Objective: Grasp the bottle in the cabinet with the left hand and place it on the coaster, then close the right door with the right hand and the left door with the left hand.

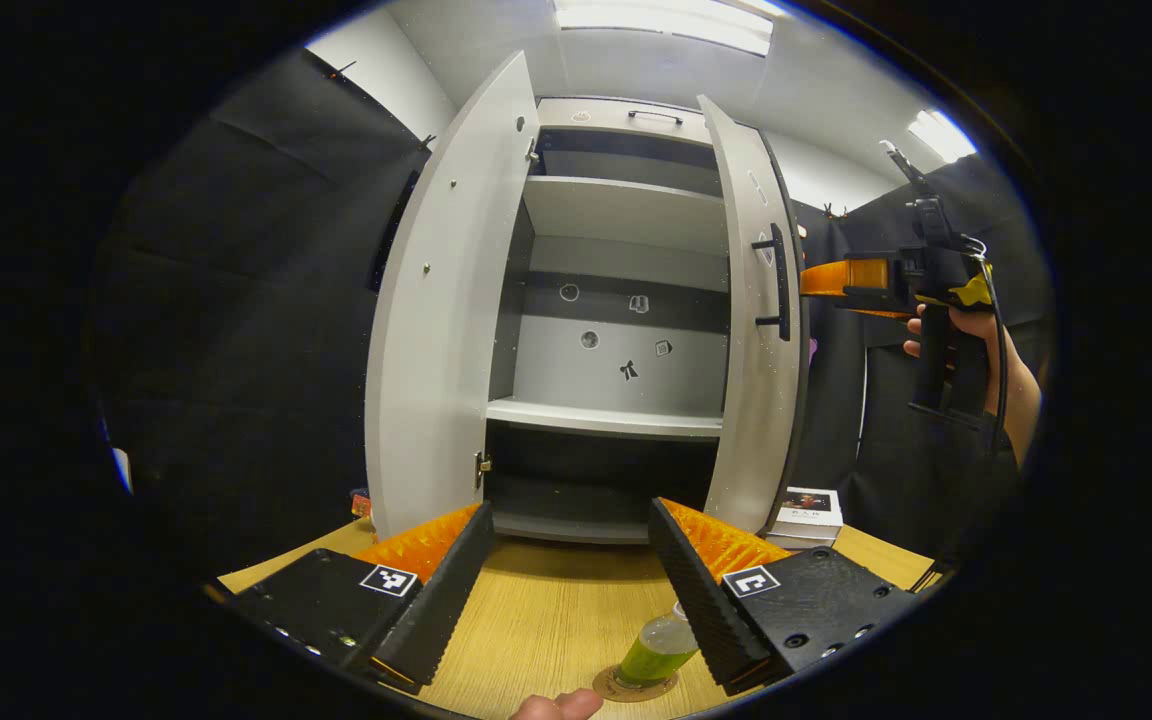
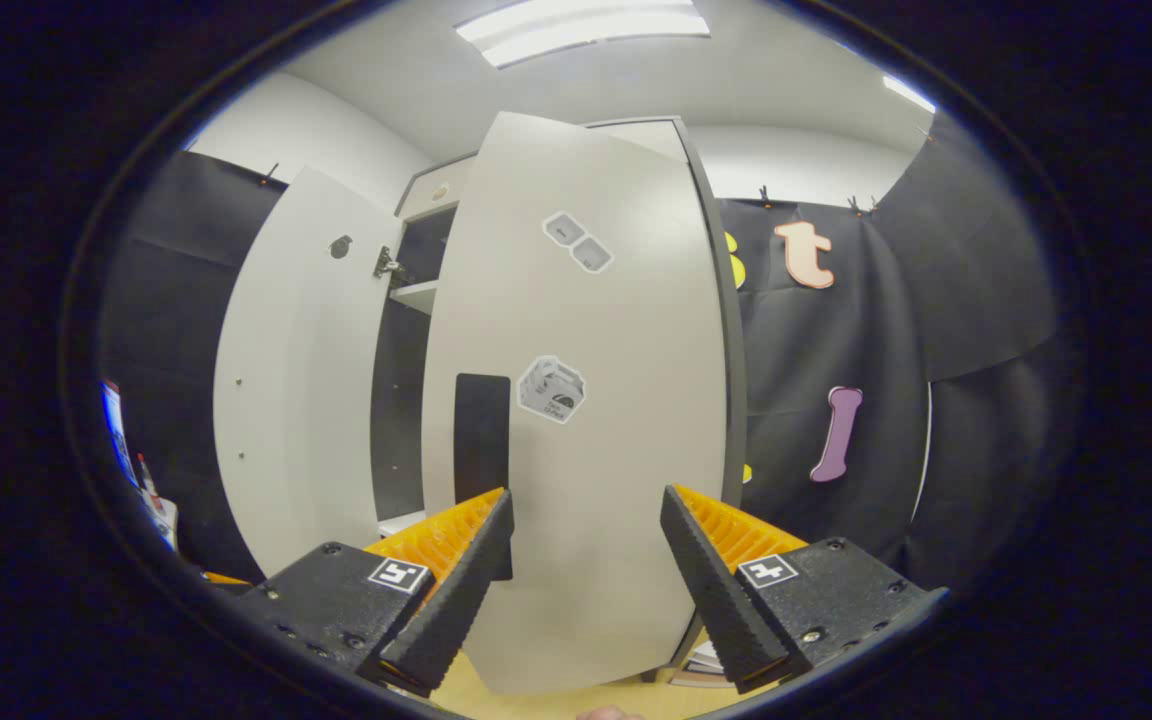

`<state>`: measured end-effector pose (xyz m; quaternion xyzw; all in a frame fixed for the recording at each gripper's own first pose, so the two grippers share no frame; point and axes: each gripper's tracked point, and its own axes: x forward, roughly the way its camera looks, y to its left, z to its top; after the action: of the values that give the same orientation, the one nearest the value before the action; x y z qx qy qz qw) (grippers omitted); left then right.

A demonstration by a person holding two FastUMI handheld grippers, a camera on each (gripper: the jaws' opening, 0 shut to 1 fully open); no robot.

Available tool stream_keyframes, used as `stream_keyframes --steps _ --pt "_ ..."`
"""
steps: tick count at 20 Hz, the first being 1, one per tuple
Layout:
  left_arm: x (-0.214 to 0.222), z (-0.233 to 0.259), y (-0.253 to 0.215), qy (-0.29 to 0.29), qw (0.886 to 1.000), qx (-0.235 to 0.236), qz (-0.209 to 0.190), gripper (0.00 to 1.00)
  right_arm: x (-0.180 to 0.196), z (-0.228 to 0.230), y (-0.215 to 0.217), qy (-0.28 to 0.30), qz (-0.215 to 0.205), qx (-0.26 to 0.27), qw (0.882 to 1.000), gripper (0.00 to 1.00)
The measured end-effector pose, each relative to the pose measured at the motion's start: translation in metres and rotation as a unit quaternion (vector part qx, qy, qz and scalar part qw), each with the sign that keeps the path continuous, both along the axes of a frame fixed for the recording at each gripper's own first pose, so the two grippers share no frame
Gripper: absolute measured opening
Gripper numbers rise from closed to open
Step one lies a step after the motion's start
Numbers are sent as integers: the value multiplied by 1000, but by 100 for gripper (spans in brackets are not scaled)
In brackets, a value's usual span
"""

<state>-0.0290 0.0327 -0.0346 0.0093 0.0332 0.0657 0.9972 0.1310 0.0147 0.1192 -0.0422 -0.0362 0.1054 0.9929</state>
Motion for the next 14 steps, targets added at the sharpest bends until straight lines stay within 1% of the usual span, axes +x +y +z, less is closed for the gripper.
stream_keyframes --steps 2,5,6,7,9,11,12,13,14 --pt "0 2 0 -1 1000 -1 2 95 -8 0 0 -6 2 -3 1000 97" --pt "4 2 -3 -3 1000 -1 -5 95 -27 -5 -10 -13 -11 -2 1000 98" --pt "5 4 -6 -5 1000 -1 -9 95 -36 -9 -11 -14 -9 0 1000 93" --pt "8 8 -10 -7 1000 -2 -14 95 -44 -14 -12 -14 -7 4 1000 98" --pt "14 11 -14 -12 1000 -3 -23 95 -61 -23 -20 -20 -15 16 1000 97" --pt "21 15 -17 -15 999 -6 -32 95 -75 -36 -30 -16 -33 27 999 97" --pt "24 15 -19 -15 999 -9 -37 100 -79 -45 -31 -13 -37 32 999 97" --pt "27 17 -22 -15 999 -12 -42 95 -85 -55 -31 -6 -36 34 999 93" --pt "30 17 -24 -15 999 -15 -46 95 -91 -65 -34 1 -42 40 998 93"
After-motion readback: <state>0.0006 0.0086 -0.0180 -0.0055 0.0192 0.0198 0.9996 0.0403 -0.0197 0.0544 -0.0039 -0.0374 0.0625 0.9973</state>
